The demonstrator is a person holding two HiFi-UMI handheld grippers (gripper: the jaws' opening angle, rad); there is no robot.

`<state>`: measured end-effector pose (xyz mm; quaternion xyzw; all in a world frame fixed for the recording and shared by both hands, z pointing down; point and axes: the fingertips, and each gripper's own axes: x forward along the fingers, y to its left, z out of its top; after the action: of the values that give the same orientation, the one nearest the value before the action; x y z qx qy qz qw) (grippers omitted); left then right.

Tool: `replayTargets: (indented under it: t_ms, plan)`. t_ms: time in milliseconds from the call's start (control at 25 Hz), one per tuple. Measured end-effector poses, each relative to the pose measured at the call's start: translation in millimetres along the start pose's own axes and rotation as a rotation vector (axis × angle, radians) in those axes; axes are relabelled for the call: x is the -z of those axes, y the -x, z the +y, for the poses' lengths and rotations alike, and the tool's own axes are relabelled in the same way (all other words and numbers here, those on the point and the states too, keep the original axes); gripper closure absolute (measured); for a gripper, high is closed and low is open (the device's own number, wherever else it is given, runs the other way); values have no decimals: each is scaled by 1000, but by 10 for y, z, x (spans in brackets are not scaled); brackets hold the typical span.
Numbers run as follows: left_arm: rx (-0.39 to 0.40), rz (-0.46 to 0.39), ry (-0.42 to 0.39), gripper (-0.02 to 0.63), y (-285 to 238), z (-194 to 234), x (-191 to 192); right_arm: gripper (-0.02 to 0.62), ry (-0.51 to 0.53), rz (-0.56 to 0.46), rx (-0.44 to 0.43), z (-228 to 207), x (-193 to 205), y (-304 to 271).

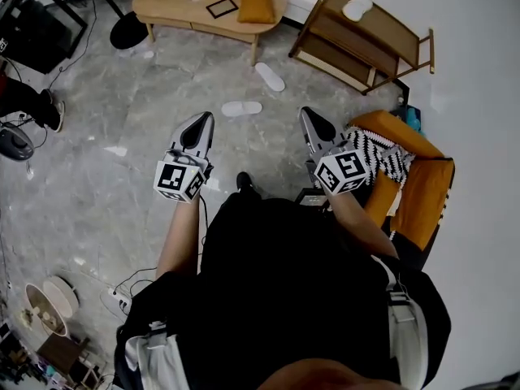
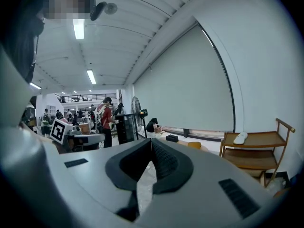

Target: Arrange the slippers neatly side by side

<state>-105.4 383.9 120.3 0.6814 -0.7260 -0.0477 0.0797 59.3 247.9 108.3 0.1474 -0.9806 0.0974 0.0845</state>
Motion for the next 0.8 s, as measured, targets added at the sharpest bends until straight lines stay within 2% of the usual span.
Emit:
replayTargets:
  t_ms: [160, 480, 800]
  plan:
    - [20, 16, 26, 591, -222, 235, 100, 565, -10, -9, 27, -103, -28, -214]
    - [84, 50, 36, 591, -537, 392, 154, 565, -39, 35, 83, -339, 54, -278]
    - [118, 122, 35, 591, -1200, 588, 265, 565, -105, 36, 76, -795, 146, -751]
